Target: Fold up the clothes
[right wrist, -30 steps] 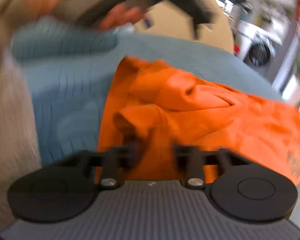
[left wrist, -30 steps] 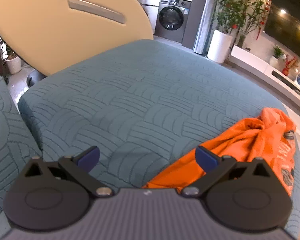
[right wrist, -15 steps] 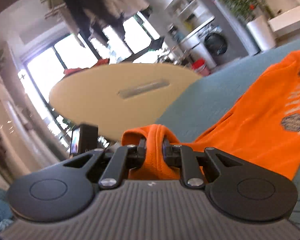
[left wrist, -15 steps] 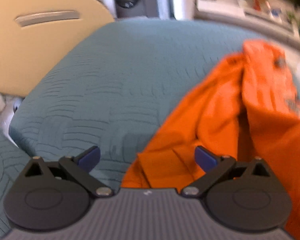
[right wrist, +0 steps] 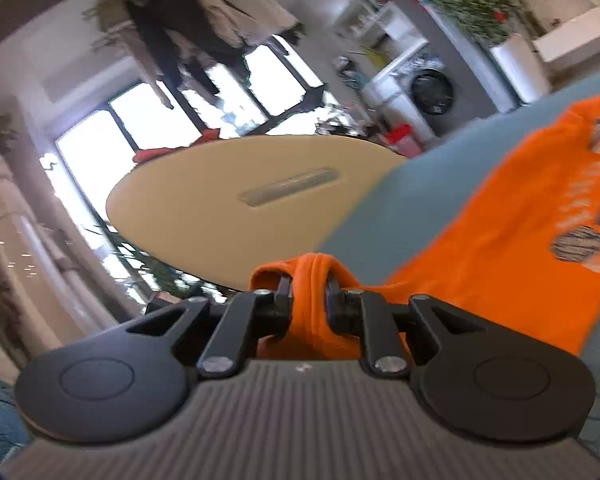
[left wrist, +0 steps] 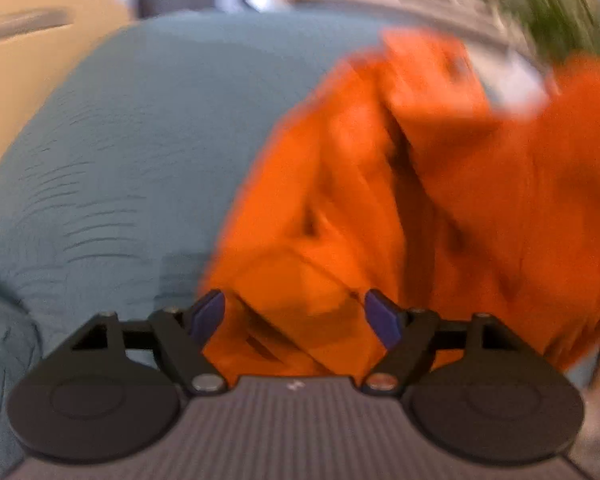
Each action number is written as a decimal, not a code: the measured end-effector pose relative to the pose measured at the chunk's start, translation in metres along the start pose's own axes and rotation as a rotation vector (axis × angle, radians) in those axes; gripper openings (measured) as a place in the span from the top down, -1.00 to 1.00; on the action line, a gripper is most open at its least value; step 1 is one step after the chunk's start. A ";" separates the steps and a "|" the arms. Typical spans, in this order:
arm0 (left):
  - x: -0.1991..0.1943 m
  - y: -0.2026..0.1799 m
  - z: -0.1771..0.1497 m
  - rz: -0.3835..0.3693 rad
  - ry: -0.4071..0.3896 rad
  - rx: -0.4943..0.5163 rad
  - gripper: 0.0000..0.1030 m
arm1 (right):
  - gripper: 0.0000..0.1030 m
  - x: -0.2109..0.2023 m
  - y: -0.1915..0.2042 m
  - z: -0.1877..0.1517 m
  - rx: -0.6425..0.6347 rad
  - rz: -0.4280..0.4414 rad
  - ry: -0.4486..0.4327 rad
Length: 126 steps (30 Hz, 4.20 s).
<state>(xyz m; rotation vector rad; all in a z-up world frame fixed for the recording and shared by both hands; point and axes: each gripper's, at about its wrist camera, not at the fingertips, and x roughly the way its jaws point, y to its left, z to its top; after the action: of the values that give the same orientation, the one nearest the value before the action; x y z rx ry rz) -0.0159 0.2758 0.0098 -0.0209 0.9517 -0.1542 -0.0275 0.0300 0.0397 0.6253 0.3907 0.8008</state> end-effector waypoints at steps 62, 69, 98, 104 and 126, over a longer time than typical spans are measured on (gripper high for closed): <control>0.086 -0.133 0.030 0.172 -0.047 -0.300 -1.00 | -0.83 0.071 -0.147 -0.018 -0.361 -0.384 0.329; 0.070 -0.121 0.030 0.107 -0.118 -0.405 -1.00 | -0.83 0.063 -0.158 -0.007 -0.239 -0.344 0.264; 0.103 -0.133 0.033 0.177 -0.093 -0.326 -1.00 | -0.85 0.078 -0.411 0.175 0.101 -0.524 0.000; 0.107 -0.136 0.033 0.192 -0.095 -0.299 -1.00 | -0.88 0.112 -0.425 0.188 0.038 -0.395 0.122; 0.056 -0.046 0.035 -0.018 -0.164 -0.652 -1.00 | 0.58 0.125 -0.107 0.050 -1.569 -0.181 0.246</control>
<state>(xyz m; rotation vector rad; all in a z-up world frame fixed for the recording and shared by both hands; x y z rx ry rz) 0.0394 0.2207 -0.0115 -0.6338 0.8039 0.1455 0.1379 0.0504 -0.0037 -0.9634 -0.0430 0.7667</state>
